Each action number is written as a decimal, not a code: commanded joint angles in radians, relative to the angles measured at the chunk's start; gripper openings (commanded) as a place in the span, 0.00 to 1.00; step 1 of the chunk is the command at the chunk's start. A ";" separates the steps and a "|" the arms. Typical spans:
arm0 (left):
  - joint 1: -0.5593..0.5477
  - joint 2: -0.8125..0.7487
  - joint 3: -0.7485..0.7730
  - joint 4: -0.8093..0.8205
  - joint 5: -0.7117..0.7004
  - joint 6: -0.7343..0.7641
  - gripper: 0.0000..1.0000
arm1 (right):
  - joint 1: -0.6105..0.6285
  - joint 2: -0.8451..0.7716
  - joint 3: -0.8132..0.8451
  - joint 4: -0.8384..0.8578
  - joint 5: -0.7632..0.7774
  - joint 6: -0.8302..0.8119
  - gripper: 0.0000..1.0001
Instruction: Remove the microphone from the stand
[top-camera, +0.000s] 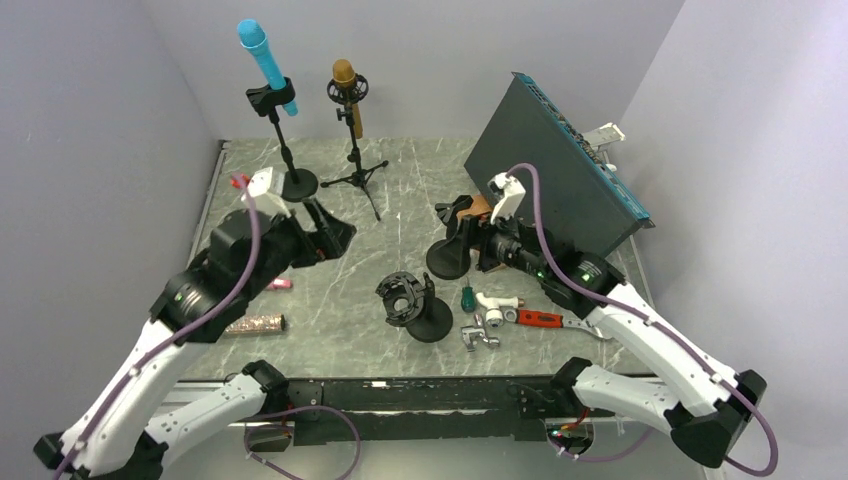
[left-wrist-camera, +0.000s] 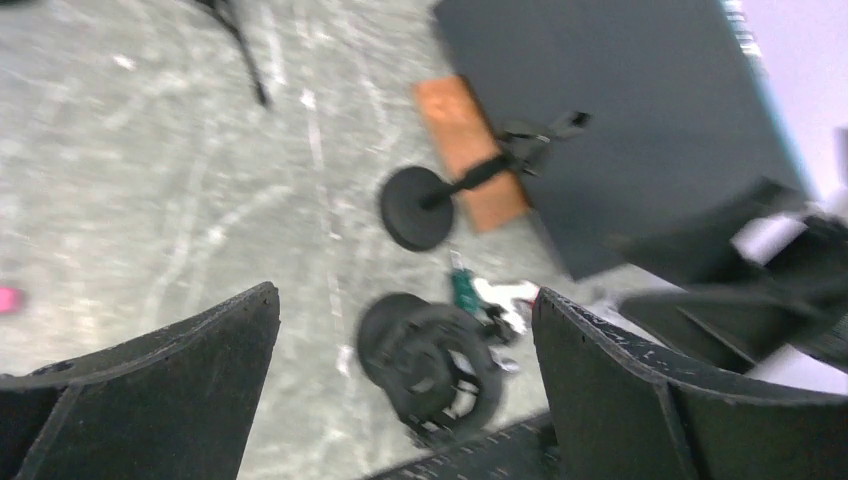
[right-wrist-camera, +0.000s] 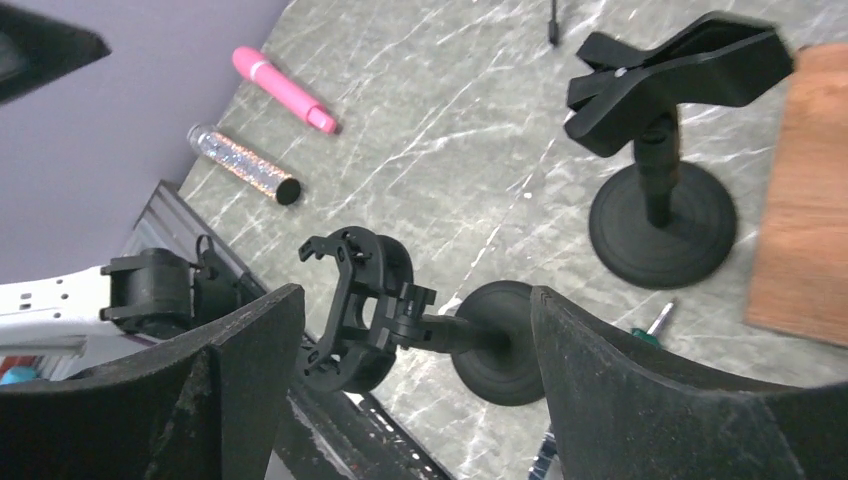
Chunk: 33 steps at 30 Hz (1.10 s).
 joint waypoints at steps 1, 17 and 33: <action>0.004 0.140 0.074 0.011 -0.235 0.223 0.99 | -0.003 -0.079 0.023 -0.029 0.082 -0.077 0.85; 0.227 0.614 -0.278 1.326 -0.209 0.675 0.99 | -0.003 -0.364 -0.215 0.091 0.185 -0.158 0.86; 0.358 1.258 -0.169 2.195 0.123 0.593 0.99 | -0.003 -0.496 -0.289 0.080 0.226 -0.243 0.94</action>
